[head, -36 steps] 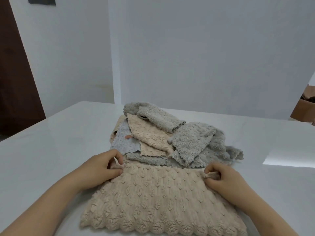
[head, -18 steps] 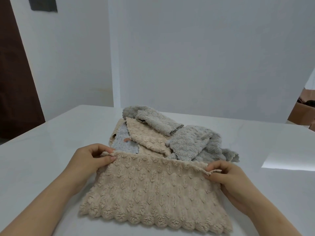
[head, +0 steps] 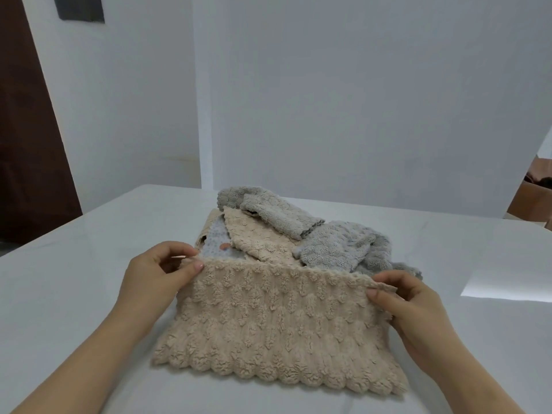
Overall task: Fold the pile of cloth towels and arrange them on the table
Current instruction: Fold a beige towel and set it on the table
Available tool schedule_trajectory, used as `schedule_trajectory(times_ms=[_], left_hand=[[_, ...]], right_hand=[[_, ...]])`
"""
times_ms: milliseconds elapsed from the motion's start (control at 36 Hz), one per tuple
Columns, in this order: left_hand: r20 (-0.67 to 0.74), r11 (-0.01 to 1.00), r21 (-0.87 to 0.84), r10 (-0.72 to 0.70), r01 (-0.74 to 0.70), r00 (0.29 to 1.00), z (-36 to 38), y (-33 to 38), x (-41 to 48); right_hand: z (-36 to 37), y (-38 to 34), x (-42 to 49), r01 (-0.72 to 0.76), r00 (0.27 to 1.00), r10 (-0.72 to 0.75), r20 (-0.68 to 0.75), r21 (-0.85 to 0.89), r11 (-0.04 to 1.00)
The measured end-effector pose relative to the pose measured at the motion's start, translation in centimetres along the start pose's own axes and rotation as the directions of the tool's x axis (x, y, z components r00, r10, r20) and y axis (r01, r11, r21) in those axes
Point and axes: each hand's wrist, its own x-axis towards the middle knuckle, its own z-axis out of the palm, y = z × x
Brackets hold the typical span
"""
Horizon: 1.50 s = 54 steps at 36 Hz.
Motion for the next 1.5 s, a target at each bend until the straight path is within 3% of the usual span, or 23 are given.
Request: schedule_trajectory(times_ms=[111, 167, 222, 278, 333, 417, 472, 556, 611, 667, 778, 972, 1083, 1167, 1361, 1500], left_hand=[[-0.051, 0.977, 0.170, 0.142, -0.132, 0.989, 0.6, 0.0, -0.5], [-0.010, 0.942, 0.261, 0.223, -0.213, 0.975, 0.7, -0.4, -0.4], [0.071, 0.910, 0.335, 0.235, -0.245, 0.969, 0.9, -0.9, -0.3], [0.155, 0.875, 0.404, 0.223, -0.268, 0.962, 1.1, -1.4, -0.3], [0.222, 0.841, 0.456, 0.208, -0.290, 0.953, 1.2, -1.9, -0.2], [0.301, 0.763, 0.557, 0.182, -0.327, 0.936, 0.7, -1.9, 0.1], [0.293, 0.682, 0.625, 0.246, -0.380, 0.924, 0.3, -1.2, 0.1], [0.325, 0.654, 0.596, 0.335, -0.466, 0.885, 0.8, 0.5, -0.8], [0.485, 0.593, 0.588, 0.285, -0.550, 0.827, 2.2, 1.3, -2.0], [0.614, 0.568, 0.611, 0.100, -0.552, 0.783, 3.8, 1.5, -3.3], [0.677, 0.458, 0.688, -0.125, -0.563, 0.725, 5.5, 0.7, -4.3], [0.654, 0.394, 0.747, -0.295, -0.535, 0.697, 6.3, 0.3, -5.4], [0.609, 0.387, 0.786, -0.347, -0.482, 0.713, 6.7, 1.0, -6.1], [0.578, 0.361, 0.811, -0.368, -0.461, 0.729, 7.3, 1.2, -6.8], [0.564, 0.334, 0.821, -0.349, -0.463, 0.748, 8.4, 1.3, -7.4], [0.575, 0.341, 0.817, -0.425, -0.465, 0.699, 8.4, 1.5, -7.0]], right_hand=[[0.2, 0.2, 0.1, 0.031, 0.999, -0.031, -0.025, -0.021, 0.999], [0.4, 0.4, 0.0, 0.070, 0.996, -0.073, -0.047, -0.051, 0.996], [0.7, 0.8, -0.1, 0.152, 0.984, -0.170, -0.054, -0.250, 0.956], [0.9, 1.1, -0.3, 0.226, 0.964, -0.264, 0.008, -0.547, 0.806], [1.0, 1.2, -0.4, 0.255, 0.955, -0.290, 0.066, -0.686, 0.682], [1.0, 0.9, -0.2, 0.215, 0.971, -0.222, 0.093, -0.748, 0.627], [0.9, 0.7, -0.2, 0.133, 0.989, -0.130, 0.066, -0.775, 0.618], [0.4, 0.6, -0.4, 0.003, 0.999, 0.026, 0.020, -0.834, 0.552], [0.4, 0.6, -0.5, -0.063, 0.993, 0.119, -0.005, -0.872, 0.485], [0.7, 0.4, -0.5, -0.124, 0.984, 0.167, -0.055, -0.890, 0.439], [1.0, -0.1, -0.7, -0.112, 0.981, 0.187, -0.054, -0.942, 0.316], [-0.6, 0.0, -0.7, -0.022, 0.938, 0.323, 0.128, -0.906, 0.423], [-1.1, -0.4, -0.9, -0.060, 0.952, 0.259, 0.163, -0.730, 0.681], [-1.1, -0.9, -1.1, -0.083, 0.964, 0.217, 0.156, -0.598, 0.797], [-0.9, -1.5, -1.4, -0.113, 0.978, 0.189, 0.084, -0.551, 0.827], [-0.5, -2.0, -1.8, -0.287, 0.928, 0.345, 0.139, -0.322, 0.902]])
